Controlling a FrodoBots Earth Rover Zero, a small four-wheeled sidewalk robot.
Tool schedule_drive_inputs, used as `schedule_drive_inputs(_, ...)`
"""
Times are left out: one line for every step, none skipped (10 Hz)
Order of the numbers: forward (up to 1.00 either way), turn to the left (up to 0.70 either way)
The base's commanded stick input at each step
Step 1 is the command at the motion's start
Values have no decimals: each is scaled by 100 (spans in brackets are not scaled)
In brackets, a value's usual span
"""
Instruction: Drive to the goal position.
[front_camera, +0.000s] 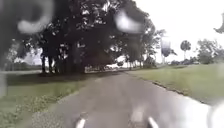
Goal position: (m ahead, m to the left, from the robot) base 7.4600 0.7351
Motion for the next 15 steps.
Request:
schedule_drive_inputs(85,0)
schedule_drive_inputs(85,0)
schedule_drive_inputs(85,0)
schedule_drive_inputs(85,0)
schedule_drive_inputs(85,0)
schedule_drive_inputs(85,0)
schedule_drive_inputs(85,0)
schedule_drive_inputs(85,0)
schedule_drive_inputs(85,0)
schedule_drive_inputs(85,0)
schedule_drive_inputs(85,0)
schedule_drive_inputs(85,0)
schedule_drive_inputs(85,0)
schedule_drive_inputs(85,0)
schedule_drive_inputs(85,0)
